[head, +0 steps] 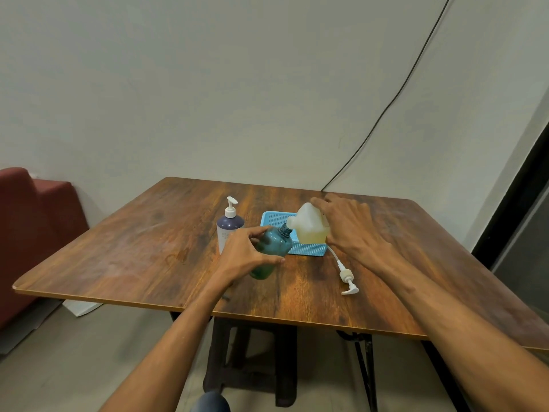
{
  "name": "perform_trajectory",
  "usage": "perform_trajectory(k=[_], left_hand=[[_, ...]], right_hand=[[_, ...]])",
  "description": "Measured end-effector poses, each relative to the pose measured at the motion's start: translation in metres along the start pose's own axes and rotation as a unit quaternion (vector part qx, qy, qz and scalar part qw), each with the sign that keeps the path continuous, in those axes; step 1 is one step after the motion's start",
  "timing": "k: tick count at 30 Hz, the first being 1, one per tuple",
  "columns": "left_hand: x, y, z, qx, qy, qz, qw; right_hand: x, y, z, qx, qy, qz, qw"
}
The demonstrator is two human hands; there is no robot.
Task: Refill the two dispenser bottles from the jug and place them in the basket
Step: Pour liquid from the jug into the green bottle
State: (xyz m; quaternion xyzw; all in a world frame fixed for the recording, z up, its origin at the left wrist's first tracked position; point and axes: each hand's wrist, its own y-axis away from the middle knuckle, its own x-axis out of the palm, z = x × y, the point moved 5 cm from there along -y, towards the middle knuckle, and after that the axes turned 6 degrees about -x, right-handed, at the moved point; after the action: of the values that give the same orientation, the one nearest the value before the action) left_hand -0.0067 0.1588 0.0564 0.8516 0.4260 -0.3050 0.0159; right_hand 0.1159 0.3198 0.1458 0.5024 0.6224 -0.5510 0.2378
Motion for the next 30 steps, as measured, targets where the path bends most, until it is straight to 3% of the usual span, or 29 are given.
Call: perform_trajectory(k=[30], left_hand=[[-0.0010,0.0024,-0.0007,0.006,-0.003,-0.003,1.000]], right_hand=[[0.0069,-0.0047,0.0001,-0.003,0.006,0.003,1.000]])
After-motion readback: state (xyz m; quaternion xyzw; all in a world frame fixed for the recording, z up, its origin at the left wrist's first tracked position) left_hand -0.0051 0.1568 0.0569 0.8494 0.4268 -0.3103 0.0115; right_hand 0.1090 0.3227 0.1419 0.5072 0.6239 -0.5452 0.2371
